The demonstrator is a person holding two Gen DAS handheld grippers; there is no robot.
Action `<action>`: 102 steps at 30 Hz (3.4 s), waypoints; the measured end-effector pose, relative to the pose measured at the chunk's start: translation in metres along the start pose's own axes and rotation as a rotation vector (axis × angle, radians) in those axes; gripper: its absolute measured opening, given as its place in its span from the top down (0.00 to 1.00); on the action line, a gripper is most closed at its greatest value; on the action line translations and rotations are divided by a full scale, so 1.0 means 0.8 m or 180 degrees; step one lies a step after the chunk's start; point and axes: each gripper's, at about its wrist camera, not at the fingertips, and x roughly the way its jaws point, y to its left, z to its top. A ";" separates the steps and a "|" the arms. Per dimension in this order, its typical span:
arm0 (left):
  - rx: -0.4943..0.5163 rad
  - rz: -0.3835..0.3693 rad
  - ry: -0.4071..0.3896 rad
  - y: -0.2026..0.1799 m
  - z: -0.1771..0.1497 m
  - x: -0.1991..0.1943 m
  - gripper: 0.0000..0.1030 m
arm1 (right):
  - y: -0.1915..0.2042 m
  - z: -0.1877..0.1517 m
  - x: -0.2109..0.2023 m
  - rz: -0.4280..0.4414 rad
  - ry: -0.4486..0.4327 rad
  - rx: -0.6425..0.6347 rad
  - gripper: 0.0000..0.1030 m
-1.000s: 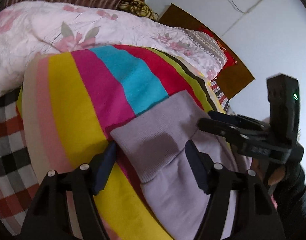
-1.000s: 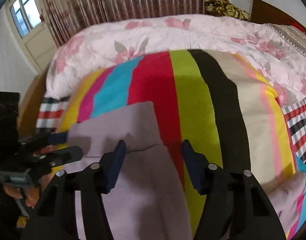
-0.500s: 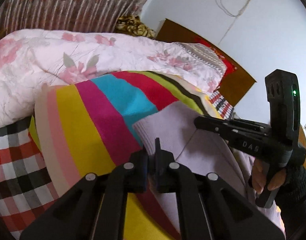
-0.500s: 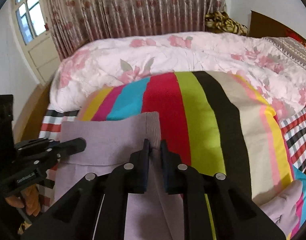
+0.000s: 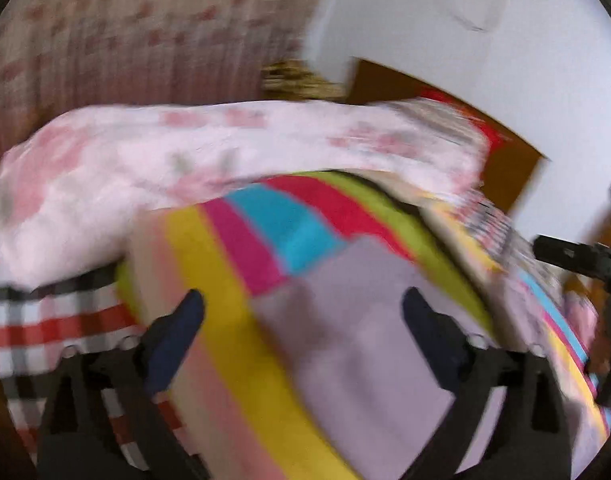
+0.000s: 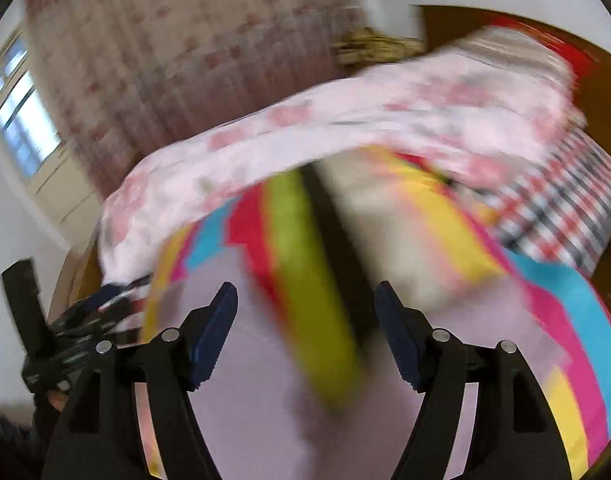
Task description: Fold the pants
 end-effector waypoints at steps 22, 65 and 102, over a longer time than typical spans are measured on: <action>-0.0064 -0.0772 0.0712 -0.002 -0.057 0.028 0.02 | -0.088 -0.079 -0.039 -0.0447 0.0207 0.0431 0.91; -0.0808 -0.1131 0.0723 0.023 -0.047 0.063 0.67 | 0.068 -0.019 0.116 0.0506 0.0517 -0.0551 0.86; -0.0862 -0.1918 0.0970 0.052 -0.053 0.040 0.18 | 0.138 -0.164 -0.068 -0.0171 0.0259 -0.0840 0.56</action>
